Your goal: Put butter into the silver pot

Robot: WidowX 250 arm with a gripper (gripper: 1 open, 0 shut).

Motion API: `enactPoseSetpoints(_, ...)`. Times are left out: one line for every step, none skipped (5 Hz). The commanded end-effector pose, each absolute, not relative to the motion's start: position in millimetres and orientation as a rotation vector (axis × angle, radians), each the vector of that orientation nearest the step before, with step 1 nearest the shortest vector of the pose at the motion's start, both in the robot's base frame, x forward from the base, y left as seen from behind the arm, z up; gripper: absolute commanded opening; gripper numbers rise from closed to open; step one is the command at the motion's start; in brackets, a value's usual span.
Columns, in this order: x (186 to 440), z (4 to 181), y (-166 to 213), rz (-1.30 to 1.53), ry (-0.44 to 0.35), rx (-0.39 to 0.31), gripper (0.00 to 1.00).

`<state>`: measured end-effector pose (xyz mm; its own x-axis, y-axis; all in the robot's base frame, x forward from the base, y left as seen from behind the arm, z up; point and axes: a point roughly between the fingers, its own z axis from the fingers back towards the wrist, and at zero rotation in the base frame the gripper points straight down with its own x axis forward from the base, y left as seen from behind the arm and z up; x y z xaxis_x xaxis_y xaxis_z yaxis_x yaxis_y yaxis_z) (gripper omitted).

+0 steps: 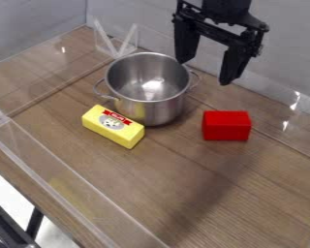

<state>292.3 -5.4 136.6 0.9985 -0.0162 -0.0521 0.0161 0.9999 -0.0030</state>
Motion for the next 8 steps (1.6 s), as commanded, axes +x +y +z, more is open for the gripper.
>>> enactPoseSetpoints(290,132.5,-2,-0.002,0.062,-0.007,1.00)
enactPoseSetpoints(287,128.4,1,0.012,0.072,-0.010,1.00)
enactPoseSetpoints(283,125.8,7,0.034,0.077,-0.017,1.00)
enactPoseSetpoints(277,125.7,22,0.085,0.073,-0.027,1.00)
enactPoseSetpoints(268,127.0,42,0.129,0.060,-0.035,1.00)
enactPoseSetpoints(261,126.9,66,0.171,0.036,-0.042,1.00)
enactPoseSetpoints(258,124.5,71,0.195,0.034,-0.045,1.00)
enactPoseSetpoints(253,121.5,76,0.220,0.031,-0.048,1.00)
